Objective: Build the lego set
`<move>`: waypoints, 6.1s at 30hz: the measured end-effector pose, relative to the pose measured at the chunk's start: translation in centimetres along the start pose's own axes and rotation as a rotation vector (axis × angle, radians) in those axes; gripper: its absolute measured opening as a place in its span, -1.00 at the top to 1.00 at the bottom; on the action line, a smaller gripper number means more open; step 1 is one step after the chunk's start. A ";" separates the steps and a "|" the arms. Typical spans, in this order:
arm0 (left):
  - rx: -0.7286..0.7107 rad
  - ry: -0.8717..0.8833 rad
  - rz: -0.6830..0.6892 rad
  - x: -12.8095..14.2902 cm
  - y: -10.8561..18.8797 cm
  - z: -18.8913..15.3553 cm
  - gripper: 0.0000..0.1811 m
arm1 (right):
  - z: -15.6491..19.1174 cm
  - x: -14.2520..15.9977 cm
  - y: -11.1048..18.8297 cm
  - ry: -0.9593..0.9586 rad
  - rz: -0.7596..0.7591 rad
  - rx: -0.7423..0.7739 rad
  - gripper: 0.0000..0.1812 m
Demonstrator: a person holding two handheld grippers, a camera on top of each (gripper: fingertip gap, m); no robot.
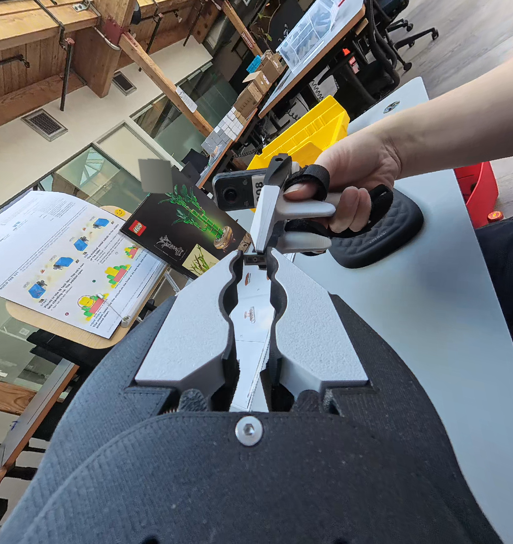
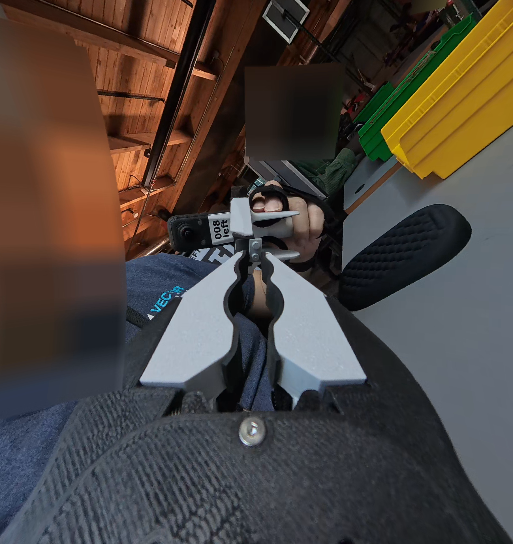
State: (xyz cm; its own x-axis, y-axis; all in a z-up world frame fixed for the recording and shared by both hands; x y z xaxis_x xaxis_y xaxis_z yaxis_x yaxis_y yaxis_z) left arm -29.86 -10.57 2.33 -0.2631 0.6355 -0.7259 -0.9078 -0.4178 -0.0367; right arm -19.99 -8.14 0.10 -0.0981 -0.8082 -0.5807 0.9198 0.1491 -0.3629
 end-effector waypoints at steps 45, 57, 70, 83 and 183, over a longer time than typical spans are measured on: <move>0.520 0.403 0.643 17.8 -3.2 -2.3 0.85 | -0.2 2.8 8.3 0.252 0.021 0.516 0.93; 0.693 0.695 0.631 12.5 -3.5 -0.8 0.90 | 0.1 1.0 9.7 0.232 0.238 0.573 0.94; 0.700 0.452 0.572 -0.5 -5.6 4.3 0.89 | 7.1 -8.0 -0.7 0.377 0.973 0.663 0.94; 0.636 0.347 0.487 -10.6 -3.5 9.5 0.90 | 15.6 -10.0 -7.1 0.466 1.178 0.843 0.93; 0.651 0.805 0.159 -17.0 0.7 13.2 0.90 | 23.9 -9.6 -12.8 0.640 1.149 0.928 0.88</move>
State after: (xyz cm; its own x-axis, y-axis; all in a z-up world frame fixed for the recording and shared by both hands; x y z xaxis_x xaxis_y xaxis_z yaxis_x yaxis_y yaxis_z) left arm -30.31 -13.07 23.76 -0.3167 -0.1160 -0.9414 -0.9450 0.1235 0.3027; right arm -21.71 -15.87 27.75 0.8565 -0.1231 -0.5013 0.4930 -0.0931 0.8651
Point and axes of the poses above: each gripper's, where its closed fingertips meet, y back along the fingers, x out of its underside, z = x × y across the jaws, the point moved 6 cm from there along y, back along the fingers, and after that the axes turned 10 degrees about -x, right-handed, at the moved point
